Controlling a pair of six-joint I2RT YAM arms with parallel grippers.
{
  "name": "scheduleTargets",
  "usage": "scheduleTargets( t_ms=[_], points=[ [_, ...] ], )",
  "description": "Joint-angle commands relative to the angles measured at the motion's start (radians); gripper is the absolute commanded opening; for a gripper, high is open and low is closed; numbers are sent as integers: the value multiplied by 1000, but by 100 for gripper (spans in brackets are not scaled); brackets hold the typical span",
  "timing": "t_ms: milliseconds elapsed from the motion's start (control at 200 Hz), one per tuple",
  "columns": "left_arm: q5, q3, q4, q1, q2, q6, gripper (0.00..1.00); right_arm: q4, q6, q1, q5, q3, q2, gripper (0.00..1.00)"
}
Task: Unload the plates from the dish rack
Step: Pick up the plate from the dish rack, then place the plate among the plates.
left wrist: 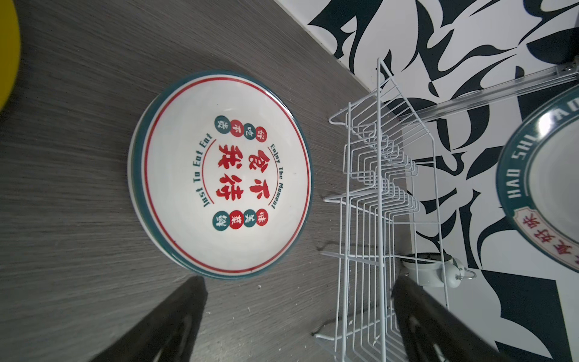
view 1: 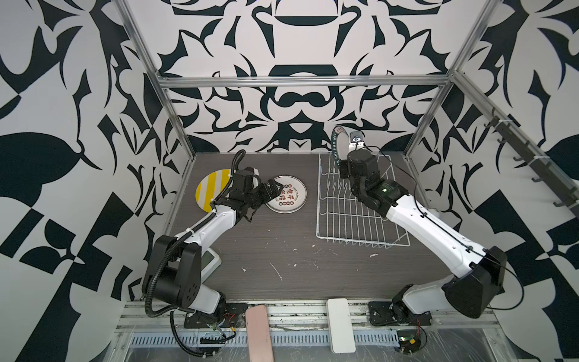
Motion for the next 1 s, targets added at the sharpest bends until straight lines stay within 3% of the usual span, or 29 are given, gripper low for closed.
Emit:
scheduleTargets(
  t_ms=[0, 395, 995],
  points=[
    [-1, 15, 4, -3, -28, -2, 97, 61, 107, -26, -151, -1, -29, 0],
    [1, 12, 14, -3, -21, -5, 97, 106, 331, -91, -532, -60, -4, 0],
    [57, -7, 77, -3, -17, -22, 97, 238, 526, -110, -920, -113, 165, 0]
  ],
)
